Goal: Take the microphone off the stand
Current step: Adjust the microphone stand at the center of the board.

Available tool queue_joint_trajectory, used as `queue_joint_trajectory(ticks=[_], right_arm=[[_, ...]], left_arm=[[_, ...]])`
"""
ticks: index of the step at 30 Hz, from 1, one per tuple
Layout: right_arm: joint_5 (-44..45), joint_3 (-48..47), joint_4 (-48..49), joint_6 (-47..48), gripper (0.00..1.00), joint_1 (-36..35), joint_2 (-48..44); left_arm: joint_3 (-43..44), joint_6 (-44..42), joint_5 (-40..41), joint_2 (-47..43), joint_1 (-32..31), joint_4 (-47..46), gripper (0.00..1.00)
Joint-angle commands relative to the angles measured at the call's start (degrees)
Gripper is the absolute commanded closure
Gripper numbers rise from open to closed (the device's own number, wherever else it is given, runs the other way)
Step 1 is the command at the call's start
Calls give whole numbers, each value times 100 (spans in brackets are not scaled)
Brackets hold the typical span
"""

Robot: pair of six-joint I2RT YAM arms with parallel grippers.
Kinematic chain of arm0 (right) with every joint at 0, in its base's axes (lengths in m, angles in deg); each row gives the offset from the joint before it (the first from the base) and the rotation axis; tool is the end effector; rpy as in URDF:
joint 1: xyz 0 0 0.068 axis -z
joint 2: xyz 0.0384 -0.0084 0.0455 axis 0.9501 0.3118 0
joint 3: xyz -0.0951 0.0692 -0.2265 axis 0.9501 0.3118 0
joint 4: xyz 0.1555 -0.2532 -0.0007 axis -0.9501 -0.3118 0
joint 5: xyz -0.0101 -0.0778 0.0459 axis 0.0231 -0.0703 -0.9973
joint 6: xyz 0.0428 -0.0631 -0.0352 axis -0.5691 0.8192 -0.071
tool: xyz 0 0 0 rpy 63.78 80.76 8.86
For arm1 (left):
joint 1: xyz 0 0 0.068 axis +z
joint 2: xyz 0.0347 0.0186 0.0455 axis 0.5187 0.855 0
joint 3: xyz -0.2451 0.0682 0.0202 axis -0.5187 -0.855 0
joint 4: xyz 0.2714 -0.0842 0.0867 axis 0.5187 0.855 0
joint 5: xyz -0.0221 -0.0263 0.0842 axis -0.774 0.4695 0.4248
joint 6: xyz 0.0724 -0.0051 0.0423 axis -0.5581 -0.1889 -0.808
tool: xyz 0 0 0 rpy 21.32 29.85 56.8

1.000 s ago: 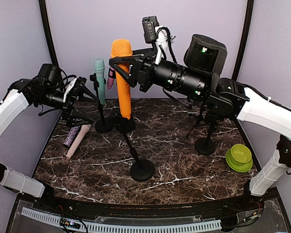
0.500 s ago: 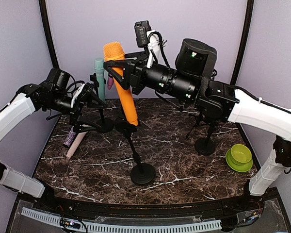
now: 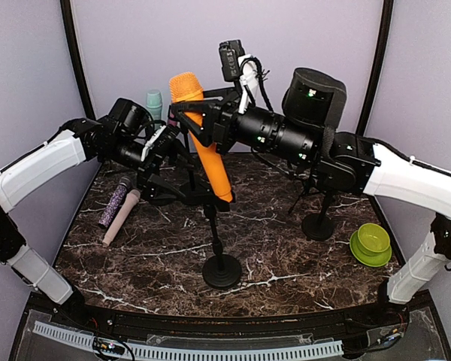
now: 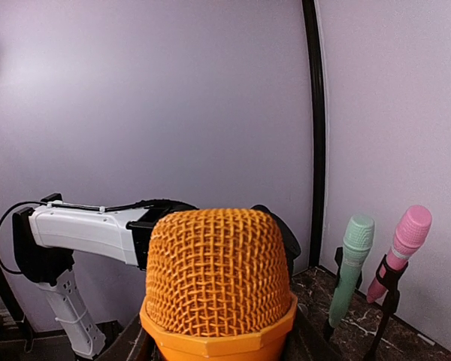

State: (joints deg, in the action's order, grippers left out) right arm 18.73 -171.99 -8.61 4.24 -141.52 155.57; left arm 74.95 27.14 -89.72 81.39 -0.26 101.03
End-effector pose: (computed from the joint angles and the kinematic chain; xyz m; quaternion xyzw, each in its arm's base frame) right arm 0.1535 0.4068 0.4710 -0.3228 0.5399 0.4636 0.6240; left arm 0.2779 -0.2473 0.3412 0.6651 0.4602 -0.4199 0.4117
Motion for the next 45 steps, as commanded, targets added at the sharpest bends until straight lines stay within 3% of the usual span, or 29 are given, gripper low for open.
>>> queue_joint_trajectory(ticks=[1,13,17,22,27,34,45], right_arm=[[217,260,468,-141,97,-2,-381],[286,655,684,-206,99,-8,-639],[298,711,708,-219,99,-7,-670],[356,868,789,-219,99,6,-750],[408,929,818,-204,99,25,-806],[469,724,746,-64,99,149,-718],[799,335,673,440,100,193,-869]], left_arm=[[0,-33,-257,-42,-236,164,7],[192,365,55,261,-804,-299,8],[318,388,-5,390,-863,-289,14],[360,287,-49,443,-910,-172,39],[371,137,38,332,-910,-110,72],[434,-81,794,158,-830,103,74],[685,-377,1196,-136,89,455,77]])
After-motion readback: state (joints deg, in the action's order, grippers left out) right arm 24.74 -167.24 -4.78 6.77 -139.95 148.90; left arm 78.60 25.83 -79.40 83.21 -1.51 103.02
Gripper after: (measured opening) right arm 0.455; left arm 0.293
